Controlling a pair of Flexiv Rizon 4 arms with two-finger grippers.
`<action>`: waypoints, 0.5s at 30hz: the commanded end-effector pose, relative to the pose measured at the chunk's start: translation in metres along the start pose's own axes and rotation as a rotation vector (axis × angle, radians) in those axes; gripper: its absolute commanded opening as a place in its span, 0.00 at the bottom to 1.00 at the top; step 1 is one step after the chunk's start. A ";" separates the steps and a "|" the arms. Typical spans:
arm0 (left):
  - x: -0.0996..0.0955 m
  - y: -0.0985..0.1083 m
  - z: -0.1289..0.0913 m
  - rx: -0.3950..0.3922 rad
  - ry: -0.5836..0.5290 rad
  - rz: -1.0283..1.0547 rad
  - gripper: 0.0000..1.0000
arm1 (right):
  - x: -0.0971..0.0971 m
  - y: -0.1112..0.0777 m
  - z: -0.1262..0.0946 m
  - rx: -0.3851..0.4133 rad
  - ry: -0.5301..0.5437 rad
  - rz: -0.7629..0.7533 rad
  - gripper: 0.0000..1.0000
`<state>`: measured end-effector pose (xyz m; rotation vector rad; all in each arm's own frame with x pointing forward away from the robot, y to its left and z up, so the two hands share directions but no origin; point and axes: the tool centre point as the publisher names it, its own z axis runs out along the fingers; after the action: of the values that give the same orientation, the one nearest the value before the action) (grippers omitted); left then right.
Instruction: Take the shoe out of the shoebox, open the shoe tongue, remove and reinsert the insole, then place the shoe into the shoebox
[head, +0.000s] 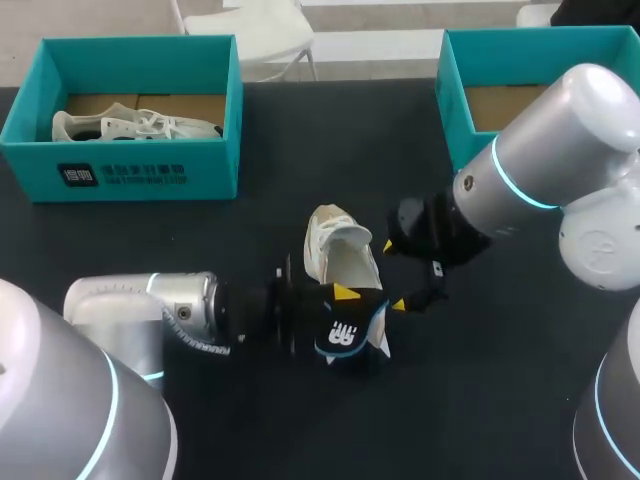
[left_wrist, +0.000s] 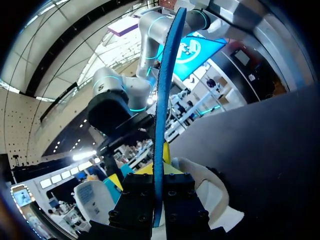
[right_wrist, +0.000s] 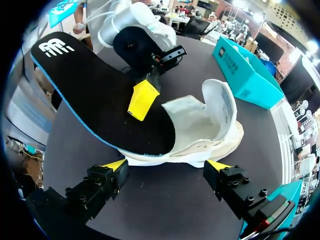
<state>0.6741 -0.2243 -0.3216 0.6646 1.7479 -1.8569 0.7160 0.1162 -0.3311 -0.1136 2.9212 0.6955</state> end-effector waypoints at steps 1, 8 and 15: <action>-0.002 0.009 0.002 -0.002 0.002 0.004 0.00 | 0.001 0.000 0.001 0.001 -0.003 0.000 1.00; -0.004 0.022 0.000 -0.033 0.019 0.022 0.00 | 0.001 0.000 0.001 0.001 -0.003 0.000 1.00; -0.004 0.032 -0.002 -0.059 0.025 0.029 0.00 | 0.001 0.000 0.001 0.001 -0.003 0.000 1.00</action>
<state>0.6952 -0.2213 -0.3390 0.6902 1.7920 -1.7802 0.7158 0.1160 -0.3309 -0.1135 2.9211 0.6962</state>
